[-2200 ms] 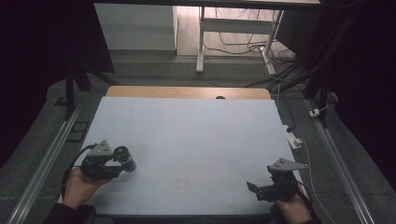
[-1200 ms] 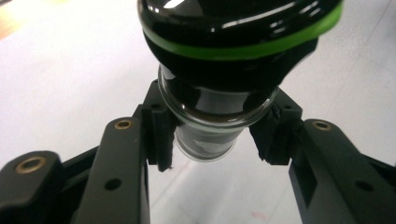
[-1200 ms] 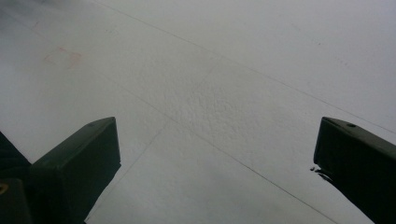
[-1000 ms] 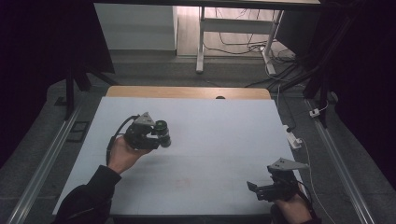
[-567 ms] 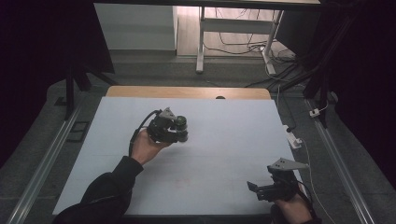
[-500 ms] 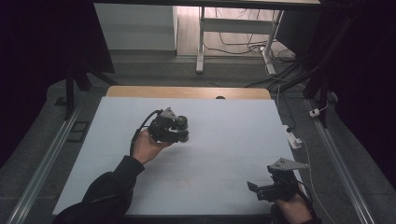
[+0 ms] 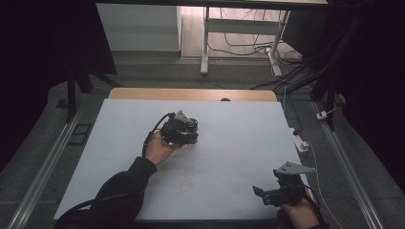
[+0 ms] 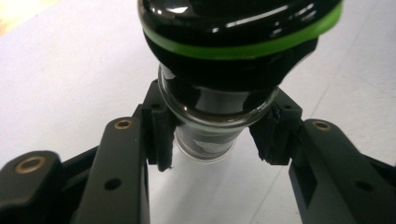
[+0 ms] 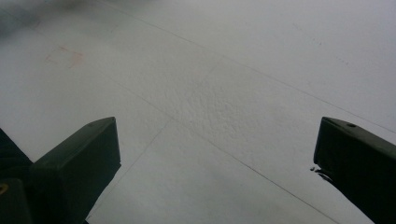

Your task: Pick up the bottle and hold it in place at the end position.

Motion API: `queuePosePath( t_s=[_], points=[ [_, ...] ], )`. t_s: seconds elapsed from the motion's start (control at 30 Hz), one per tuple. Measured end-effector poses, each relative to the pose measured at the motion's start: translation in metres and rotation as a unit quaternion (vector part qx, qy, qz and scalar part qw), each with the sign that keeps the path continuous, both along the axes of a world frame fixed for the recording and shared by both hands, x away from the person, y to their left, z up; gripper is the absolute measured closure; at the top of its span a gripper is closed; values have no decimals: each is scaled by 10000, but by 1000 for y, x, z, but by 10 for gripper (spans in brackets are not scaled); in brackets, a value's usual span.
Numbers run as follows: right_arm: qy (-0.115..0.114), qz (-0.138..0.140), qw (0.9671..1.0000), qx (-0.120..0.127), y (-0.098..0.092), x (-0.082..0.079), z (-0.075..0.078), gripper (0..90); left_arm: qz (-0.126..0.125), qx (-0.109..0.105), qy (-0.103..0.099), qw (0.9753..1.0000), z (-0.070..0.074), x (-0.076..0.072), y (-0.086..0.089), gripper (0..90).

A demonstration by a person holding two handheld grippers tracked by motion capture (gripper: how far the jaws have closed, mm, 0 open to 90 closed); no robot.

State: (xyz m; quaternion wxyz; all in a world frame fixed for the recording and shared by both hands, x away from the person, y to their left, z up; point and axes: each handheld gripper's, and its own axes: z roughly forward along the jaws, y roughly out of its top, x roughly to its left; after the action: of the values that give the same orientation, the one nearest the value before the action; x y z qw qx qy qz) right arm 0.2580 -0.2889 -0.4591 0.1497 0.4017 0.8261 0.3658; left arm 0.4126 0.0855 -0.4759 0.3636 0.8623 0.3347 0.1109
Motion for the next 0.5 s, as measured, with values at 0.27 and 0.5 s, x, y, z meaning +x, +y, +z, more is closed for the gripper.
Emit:
queuePosePath(
  t_s=[0.27,0.5],
  points=[
    [-14,9,10000,-9,0,-1,0,4,47,18,47,10000,-14,2,-1,539],
    [-18,18,10000,-10,0,-1,0,4,8,98,84,9999,-22,1,-6,539]
  ],
)
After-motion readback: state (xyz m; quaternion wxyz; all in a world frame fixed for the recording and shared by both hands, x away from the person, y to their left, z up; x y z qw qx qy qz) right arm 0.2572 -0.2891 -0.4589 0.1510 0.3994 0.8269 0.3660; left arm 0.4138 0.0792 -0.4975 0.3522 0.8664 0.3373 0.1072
